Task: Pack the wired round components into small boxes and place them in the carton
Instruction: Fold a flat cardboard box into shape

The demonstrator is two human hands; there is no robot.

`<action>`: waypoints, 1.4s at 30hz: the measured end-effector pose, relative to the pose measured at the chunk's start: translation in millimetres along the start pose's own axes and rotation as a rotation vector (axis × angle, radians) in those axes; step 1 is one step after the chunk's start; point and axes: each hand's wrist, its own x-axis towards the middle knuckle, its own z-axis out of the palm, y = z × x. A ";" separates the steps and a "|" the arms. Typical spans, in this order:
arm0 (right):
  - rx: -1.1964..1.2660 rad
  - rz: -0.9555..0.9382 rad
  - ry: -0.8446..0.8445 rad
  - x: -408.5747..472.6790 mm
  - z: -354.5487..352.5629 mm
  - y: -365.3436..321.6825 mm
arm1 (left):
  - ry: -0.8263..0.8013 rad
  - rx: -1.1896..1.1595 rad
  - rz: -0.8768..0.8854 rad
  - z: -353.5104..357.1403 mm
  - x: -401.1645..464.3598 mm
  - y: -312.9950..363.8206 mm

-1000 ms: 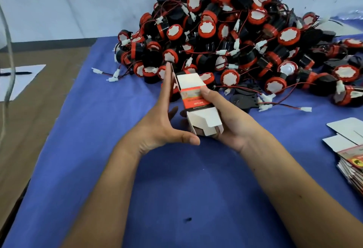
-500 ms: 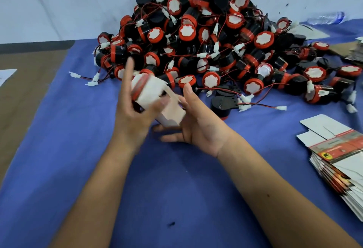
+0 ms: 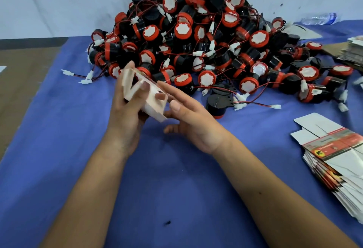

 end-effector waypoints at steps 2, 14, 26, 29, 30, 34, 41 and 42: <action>-0.047 -0.008 0.096 0.8 1.8 0.5 | 0.100 0.014 -0.011 5.2 -0.9 -0.7; 0.102 0.032 0.055 -2.7 4.0 1.1 | -0.065 0.234 0.037 11.8 -7.6 -14.9; 0.041 0.010 0.098 -0.5 8.6 3.1 | 0.219 0.155 0.078 16.1 -6.3 -22.4; -0.015 0.040 0.227 0.3 8.9 3.8 | 0.218 0.219 0.122 21.2 -7.9 -32.4; -0.014 0.038 0.245 0.6 8.7 4.0 | 0.205 0.252 0.144 22.6 -8.8 -34.5; -0.066 -0.031 0.305 1.8 10.0 5.5 | 0.133 0.294 0.183 24.6 -10.4 -33.2; -0.352 -0.189 0.358 1.5 1.5 8.6 | 0.049 -0.095 -0.061 22.1 -10.4 -16.1; -0.404 -0.215 0.351 0.9 1.2 8.7 | 0.050 -0.126 -0.096 21.4 -10.5 -14.8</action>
